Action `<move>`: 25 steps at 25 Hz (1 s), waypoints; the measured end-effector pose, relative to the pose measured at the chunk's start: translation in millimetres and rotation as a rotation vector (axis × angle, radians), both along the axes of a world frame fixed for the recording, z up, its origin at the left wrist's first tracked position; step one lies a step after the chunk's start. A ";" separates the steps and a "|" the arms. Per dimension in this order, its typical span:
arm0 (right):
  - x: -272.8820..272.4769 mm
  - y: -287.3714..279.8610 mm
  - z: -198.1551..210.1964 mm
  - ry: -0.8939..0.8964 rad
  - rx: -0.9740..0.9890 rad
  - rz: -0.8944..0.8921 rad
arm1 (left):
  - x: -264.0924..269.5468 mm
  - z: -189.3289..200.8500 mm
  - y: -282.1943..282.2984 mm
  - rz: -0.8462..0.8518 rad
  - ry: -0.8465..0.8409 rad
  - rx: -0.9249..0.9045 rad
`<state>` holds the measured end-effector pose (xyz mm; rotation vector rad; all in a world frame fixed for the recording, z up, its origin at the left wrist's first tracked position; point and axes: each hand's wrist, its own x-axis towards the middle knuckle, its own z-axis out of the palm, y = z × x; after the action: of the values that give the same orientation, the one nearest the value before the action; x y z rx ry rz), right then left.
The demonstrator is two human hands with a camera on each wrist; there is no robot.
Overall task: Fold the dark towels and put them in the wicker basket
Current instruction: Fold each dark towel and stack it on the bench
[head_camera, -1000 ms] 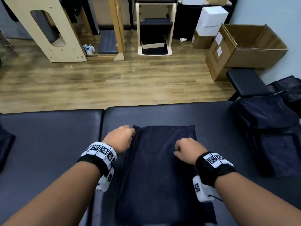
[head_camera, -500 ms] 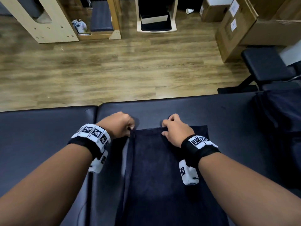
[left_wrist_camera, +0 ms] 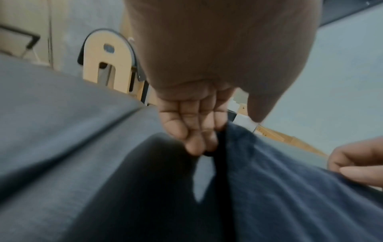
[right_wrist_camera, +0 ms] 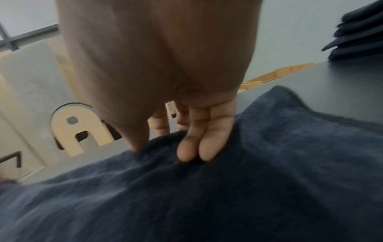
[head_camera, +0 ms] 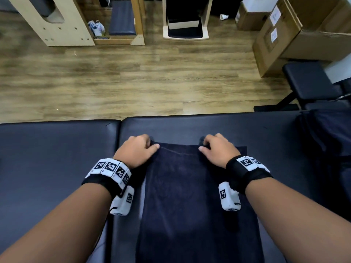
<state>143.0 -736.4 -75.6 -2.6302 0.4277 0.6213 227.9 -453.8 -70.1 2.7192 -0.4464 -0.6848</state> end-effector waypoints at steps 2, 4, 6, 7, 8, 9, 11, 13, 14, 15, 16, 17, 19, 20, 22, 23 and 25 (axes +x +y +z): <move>-11.1 -28.4 7.1 -0.005 -0.060 -0.109 | -5.7 1.0 -13.3 0.004 0.038 0.067; -24.0 -60.4 12.9 0.042 -0.095 -0.175 | -7.1 2.3 -19.9 0.060 0.041 0.091; -30.0 -84.2 15.6 0.098 -0.112 -0.179 | -3.2 2.9 -20.4 0.108 0.058 0.030; -29.6 -90.9 15.3 0.105 -0.120 -0.181 | -1.4 4.5 -21.4 0.086 0.070 0.015; -29.3 -94.9 13.0 0.081 -0.110 -0.195 | 1.2 4.3 -22.2 0.040 0.082 0.001; -28.9 -97.3 9.6 0.038 -0.097 -0.237 | 4.5 4.1 -23.7 0.019 0.079 0.011; -32.1 -102.5 0.9 -0.084 -0.041 -0.350 | 10.7 2.9 -25.6 0.047 0.074 0.021; -40.4 -107.6 -6.4 -0.160 0.020 -0.432 | 13.4 0.4 -22.8 0.105 0.058 0.014; -43.3 -110.8 -9.7 -0.183 0.060 -0.473 | 13.4 -0.8 -20.3 0.129 0.040 0.004; -44.8 -112.7 -10.7 -0.207 0.087 -0.522 | 12.9 -2.1 -18.2 0.151 0.032 0.003; -45.9 -115.1 -11.4 -0.236 0.096 -0.566 | 11.9 -4.8 -16.3 0.168 0.022 -0.007; -47.5 -115.6 -10.5 -0.262 0.077 -0.587 | 8.6 -5.3 -15.1 0.184 0.016 -0.015; -52.0 -111.8 -8.7 -0.297 0.013 -0.538 | -4.0 0.0 -16.7 0.183 -0.013 -0.024; -57.7 -106.9 -6.2 -0.291 -0.006 -0.491 | -15.0 3.3 -17.7 0.170 -0.035 -0.029; -80.0 -93.2 -1.9 -0.237 -0.043 -0.396 | -47.6 8.9 -17.6 0.094 -0.071 0.011; -96.3 -85.7 -1.9 -0.203 -0.061 -0.364 | -69.4 10.4 -17.0 0.035 -0.072 0.059; -140.4 -67.4 -1.9 -0.171 -0.069 -0.317 | -120.5 10.1 -7.9 -0.109 -0.038 0.150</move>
<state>2.5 -803.8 -77.5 -2.5743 0.8029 0.2823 107.4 -461.7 -60.0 2.8699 -0.5782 -0.7221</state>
